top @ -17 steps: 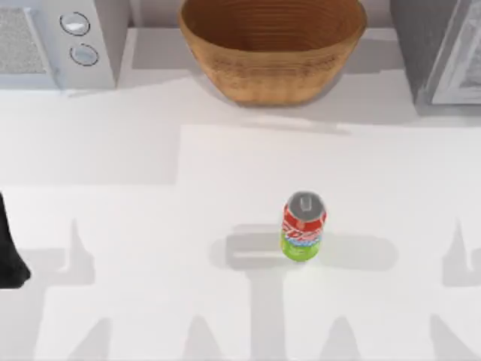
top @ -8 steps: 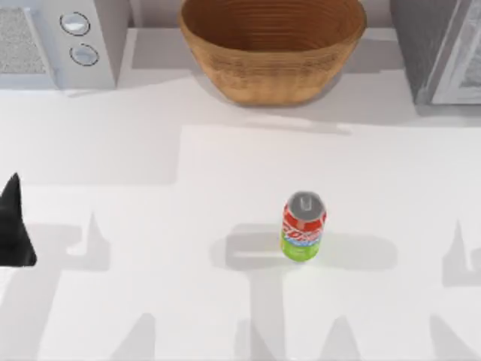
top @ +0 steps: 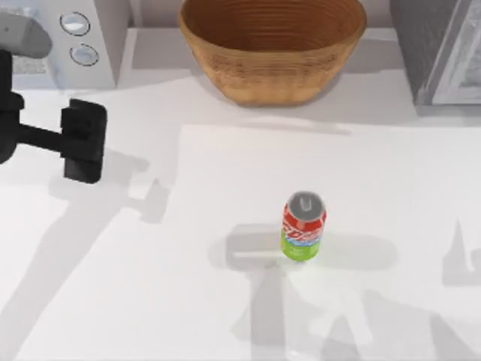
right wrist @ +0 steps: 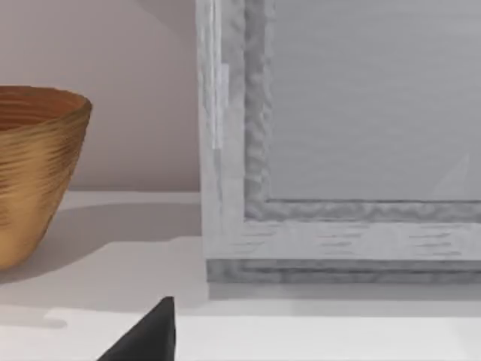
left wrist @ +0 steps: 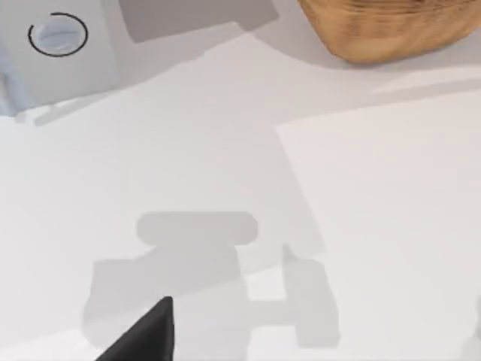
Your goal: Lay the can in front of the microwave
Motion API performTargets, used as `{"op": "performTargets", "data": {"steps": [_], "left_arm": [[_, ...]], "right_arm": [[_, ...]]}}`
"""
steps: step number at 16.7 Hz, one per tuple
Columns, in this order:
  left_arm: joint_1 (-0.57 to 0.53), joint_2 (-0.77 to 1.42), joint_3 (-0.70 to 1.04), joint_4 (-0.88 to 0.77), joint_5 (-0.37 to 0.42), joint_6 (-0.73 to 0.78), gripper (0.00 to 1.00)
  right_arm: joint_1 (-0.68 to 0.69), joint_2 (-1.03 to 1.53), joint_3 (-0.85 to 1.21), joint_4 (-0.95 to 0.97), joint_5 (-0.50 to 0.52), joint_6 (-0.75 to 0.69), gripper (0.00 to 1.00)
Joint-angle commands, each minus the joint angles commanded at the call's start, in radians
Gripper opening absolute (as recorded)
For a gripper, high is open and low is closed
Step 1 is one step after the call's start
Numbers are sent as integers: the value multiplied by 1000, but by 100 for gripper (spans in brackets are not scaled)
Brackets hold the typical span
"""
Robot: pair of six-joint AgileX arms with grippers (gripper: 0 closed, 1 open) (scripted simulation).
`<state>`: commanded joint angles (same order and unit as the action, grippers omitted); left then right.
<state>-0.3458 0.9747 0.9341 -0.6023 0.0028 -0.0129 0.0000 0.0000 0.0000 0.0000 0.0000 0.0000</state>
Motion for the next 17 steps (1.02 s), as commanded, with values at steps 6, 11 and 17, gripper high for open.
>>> {"op": "performTargets", "data": {"steps": [6, 11, 17], "left_arm": [[-218, 608, 587, -380, 1, -8, 100], [-376, 1048, 1013, -655, 3, -15, 100], [-492, 1375, 1329, -858, 4, -20, 100]], "right_arm": [[0, 0, 0, 0, 0, 0, 100], [0, 0, 0, 0, 0, 0, 100], [0, 0, 0, 0, 0, 0, 100]]}}
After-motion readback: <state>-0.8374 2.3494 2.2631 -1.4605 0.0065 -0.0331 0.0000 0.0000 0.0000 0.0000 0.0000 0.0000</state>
